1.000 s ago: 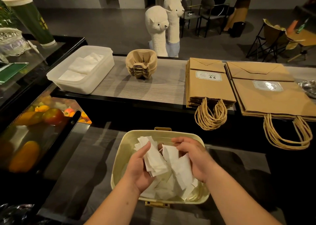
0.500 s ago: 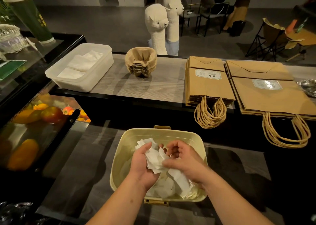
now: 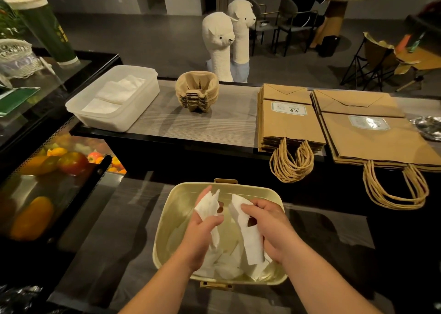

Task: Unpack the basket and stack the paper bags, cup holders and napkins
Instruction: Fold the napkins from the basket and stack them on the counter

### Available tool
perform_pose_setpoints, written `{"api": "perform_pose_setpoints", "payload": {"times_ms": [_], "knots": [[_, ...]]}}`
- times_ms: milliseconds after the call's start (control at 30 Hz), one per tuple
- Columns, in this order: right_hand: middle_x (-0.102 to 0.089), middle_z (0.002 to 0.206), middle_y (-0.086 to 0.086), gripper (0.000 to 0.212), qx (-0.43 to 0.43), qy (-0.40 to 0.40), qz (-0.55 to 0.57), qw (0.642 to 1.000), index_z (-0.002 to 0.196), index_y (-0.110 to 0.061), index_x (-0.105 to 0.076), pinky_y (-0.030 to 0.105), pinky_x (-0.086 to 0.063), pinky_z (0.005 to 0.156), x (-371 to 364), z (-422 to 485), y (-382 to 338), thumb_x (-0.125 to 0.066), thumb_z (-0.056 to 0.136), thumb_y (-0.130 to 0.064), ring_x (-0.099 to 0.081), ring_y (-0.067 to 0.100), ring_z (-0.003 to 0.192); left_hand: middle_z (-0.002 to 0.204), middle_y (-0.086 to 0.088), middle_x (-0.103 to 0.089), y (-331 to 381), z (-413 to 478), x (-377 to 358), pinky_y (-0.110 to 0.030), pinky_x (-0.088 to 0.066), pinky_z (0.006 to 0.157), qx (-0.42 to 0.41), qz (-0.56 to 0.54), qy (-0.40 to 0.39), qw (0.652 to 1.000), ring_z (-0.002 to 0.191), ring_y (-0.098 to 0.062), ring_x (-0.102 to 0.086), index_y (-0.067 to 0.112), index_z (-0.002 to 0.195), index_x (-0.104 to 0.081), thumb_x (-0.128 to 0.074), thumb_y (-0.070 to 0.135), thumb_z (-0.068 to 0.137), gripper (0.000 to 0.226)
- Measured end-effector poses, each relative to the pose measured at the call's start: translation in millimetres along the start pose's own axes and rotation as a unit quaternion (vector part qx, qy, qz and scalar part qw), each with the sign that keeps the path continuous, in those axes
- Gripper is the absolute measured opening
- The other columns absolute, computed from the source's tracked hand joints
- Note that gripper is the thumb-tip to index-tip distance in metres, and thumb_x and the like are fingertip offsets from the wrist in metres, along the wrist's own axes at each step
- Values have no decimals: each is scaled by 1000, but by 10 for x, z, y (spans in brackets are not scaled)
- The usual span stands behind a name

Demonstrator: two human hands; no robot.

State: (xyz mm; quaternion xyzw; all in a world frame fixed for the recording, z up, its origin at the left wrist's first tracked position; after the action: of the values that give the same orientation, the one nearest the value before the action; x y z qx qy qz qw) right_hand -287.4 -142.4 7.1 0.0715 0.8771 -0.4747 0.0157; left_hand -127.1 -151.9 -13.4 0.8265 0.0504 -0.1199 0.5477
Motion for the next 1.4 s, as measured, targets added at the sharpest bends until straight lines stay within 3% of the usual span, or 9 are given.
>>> {"api": "perform_pose_setpoints", "payload": {"times_ms": [133, 233, 467, 667, 833, 1067, 1133, 1267, 1400], "knots": [[-75, 104, 14, 18, -41, -81, 77, 993, 107, -14, -78, 55, -52, 101, -236, -32, -73, -64, 98, -21, -66, 36, 102, 128, -16, -70, -98, -9, -151, -51, -55, 94, 44, -110, -37, 992, 116, -39, -67, 32, 142, -54, -67, 18, 91, 55], [-73, 99, 10, 27, -65, -122, 101, 985, 116, -9, -75, 44, -50, 95, -360, -101, -137, -64, 96, -24, -60, 27, 96, 113, -25, -69, -93, -55, -277, -44, -55, 88, 88, -176, -83, 977, 102, -39, -68, 4, 118, -72, -75, 32, 80, 47], [-64, 88, 13, 20, -63, -121, 232, 963, 113, -3, -65, 30, -54, 66, -241, -196, -167, -56, 95, -5, -59, 19, 70, 107, -19, -65, -121, 18, -18, -51, -41, 109, 101, -345, -39, 932, 99, -36, -64, 1, 109, -73, -71, 36, 85, 43], [-64, 96, 11, 43, -23, -133, 280, 950, 116, -7, -66, 32, -57, 72, -140, -332, -382, -51, 78, 8, -63, 21, 84, 108, -17, -69, -132, 64, 424, -51, -39, 115, 87, -426, 3, 901, 103, -34, -67, 5, 105, -79, -56, 53, 93, 55], [-69, 91, 10, 49, 17, -127, 242, 962, 113, -7, -66, 26, -59, 61, -409, -373, -634, -40, 86, 24, -71, 16, 73, 105, -20, -72, -224, -74, 452, -48, -46, 99, 138, -328, -43, 934, 91, -32, -70, 2, 102, -81, -89, 35, 58, 55], [-67, 98, 16, 61, 33, -256, 391, 884, 103, -5, -77, 25, -42, 84, -1012, -487, -1127, -82, 48, 20, -68, 23, 81, 112, -29, -67, -411, -360, 170, -52, -50, 95, 291, -341, -36, 893, 97, -41, -66, -13, 118, -69, -60, 22, 80, 52], [-68, 99, 16, 57, 56, -250, 366, 895, 106, -6, -75, 24, -54, 83, -988, -531, -1174, -74, 56, 21, -67, 23, 83, 116, -28, -66, -336, -398, 67, -52, -53, 92, 303, -416, -69, 854, 99, -41, -65, -6, 138, -58, -56, 28, 87, 60], [-69, 99, 11, 44, 105, -89, 121, 983, 112, -7, -68, 38, -55, 85, -674, -598, -981, -51, 82, 21, -67, 21, 87, 117, -27, -70, 218, -397, 118, -55, -54, 96, 226, -511, -207, 803, 104, -46, -68, -1, 126, -68, -62, 33, 92, 48], [-72, 104, 10, 30, 103, 7, 5, 995, 110, -10, -71, 38, -57, 86, -503, -604, -817, -61, 89, 10, -69, 23, 96, 138, -21, -60, 554, -353, 173, -55, -42, 112, 181, -454, -252, 835, 129, -39, -57, 9, 149, -50, -59, 39, 96, 62]]}}
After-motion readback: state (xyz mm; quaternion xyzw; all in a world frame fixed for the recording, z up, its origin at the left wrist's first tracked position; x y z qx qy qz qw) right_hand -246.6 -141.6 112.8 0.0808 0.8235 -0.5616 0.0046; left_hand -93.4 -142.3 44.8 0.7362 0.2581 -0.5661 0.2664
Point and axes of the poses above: each hand's wrist, its own z-axis towards the middle knuckle, its own x-axis out of the back of the hand, y = z × x, the point moved 8 cm from there along z, towards the middle knuckle
